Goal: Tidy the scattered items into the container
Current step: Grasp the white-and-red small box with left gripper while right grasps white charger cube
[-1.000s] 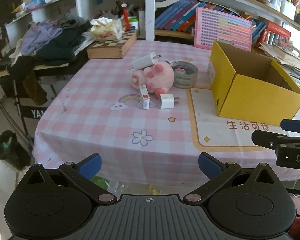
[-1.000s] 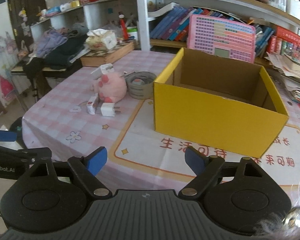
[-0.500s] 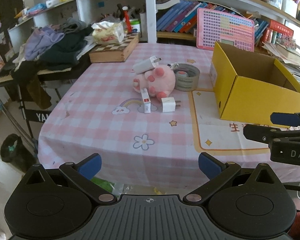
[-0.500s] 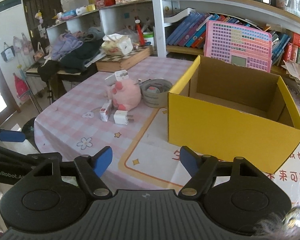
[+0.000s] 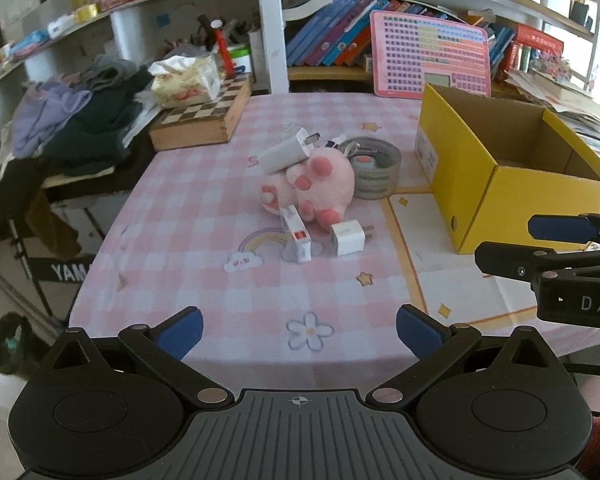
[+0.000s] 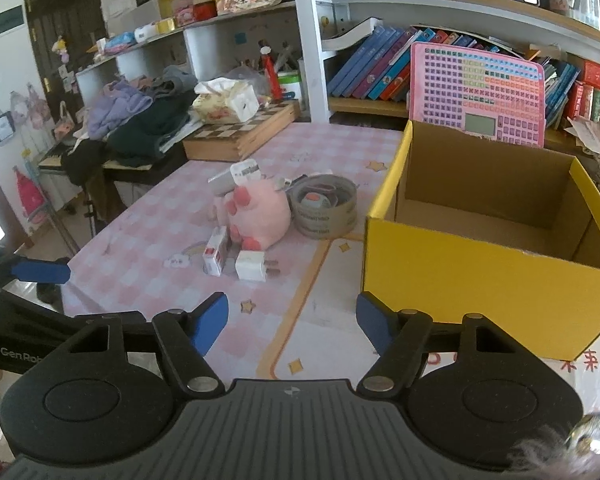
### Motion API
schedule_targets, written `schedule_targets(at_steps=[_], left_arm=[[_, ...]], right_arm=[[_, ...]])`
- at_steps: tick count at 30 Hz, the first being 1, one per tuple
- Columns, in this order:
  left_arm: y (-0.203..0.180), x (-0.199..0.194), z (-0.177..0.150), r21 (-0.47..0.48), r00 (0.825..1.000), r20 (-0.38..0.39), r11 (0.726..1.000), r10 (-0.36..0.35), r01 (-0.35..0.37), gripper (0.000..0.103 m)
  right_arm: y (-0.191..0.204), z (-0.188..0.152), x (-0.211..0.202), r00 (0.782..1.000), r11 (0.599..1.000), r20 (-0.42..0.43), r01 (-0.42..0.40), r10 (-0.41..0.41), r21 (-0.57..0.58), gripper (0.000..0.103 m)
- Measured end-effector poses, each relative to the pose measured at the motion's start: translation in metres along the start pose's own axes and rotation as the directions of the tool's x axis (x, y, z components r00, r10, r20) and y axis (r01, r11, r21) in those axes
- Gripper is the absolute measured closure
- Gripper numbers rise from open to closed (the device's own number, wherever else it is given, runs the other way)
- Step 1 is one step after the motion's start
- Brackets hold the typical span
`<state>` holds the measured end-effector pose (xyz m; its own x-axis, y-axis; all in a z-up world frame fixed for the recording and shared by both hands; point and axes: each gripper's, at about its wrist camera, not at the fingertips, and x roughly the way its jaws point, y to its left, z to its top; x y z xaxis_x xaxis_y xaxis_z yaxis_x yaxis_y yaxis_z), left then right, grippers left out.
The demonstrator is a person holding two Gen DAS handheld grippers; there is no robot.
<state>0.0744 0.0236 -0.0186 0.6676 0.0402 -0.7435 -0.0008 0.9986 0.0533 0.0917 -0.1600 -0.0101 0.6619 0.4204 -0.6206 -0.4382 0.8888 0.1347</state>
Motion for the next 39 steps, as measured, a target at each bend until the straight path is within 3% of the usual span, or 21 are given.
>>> schedule_targets(at_steps=[5,7,12,19,28,34,39], left_arm=[[0.01,0.013,0.01,0.079,1.0,0.025,0.997,-0.017,0.015,0.0],[0.013,0.019,0.014,0.105,0.999,0.026,0.994,-0.031,0.028,0.0],[0.023,0.035,0.023,0.147,0.997,0.025,0.987,-0.072,0.067,0.01],[0.035,0.064,0.03,0.189,0.992,0.004,0.975,-0.122,0.12,0.023],[0.053,0.104,0.052,0.114,0.976,-0.005,0.969,-0.218,0.217,0.038],[0.059,0.141,0.06,0.014,0.947,-0.098,0.951,-0.306,0.308,0.051],[0.065,0.159,0.06,-0.016,0.933,-0.128,0.941,-0.337,0.338,0.072]], right_arm=[[0.012,0.009,0.013,1.0,1.0,0.01,0.011,-0.011,0.008,0.046],[0.016,0.012,0.017,1.0,1.0,0.015,0.014,-0.014,0.009,0.046],[0.024,0.022,0.035,1.0,1.0,0.006,0.027,-0.027,0.009,0.046],[0.034,0.032,0.065,0.999,1.0,-0.043,0.024,-0.023,0.012,0.054],[0.038,0.042,0.079,0.994,0.995,-0.044,0.098,-0.097,0.014,0.054],[0.041,0.042,0.089,0.987,0.99,-0.08,0.138,-0.137,0.0,0.054],[0.046,0.041,0.1,0.982,0.989,-0.116,0.15,-0.15,-0.004,0.054]])
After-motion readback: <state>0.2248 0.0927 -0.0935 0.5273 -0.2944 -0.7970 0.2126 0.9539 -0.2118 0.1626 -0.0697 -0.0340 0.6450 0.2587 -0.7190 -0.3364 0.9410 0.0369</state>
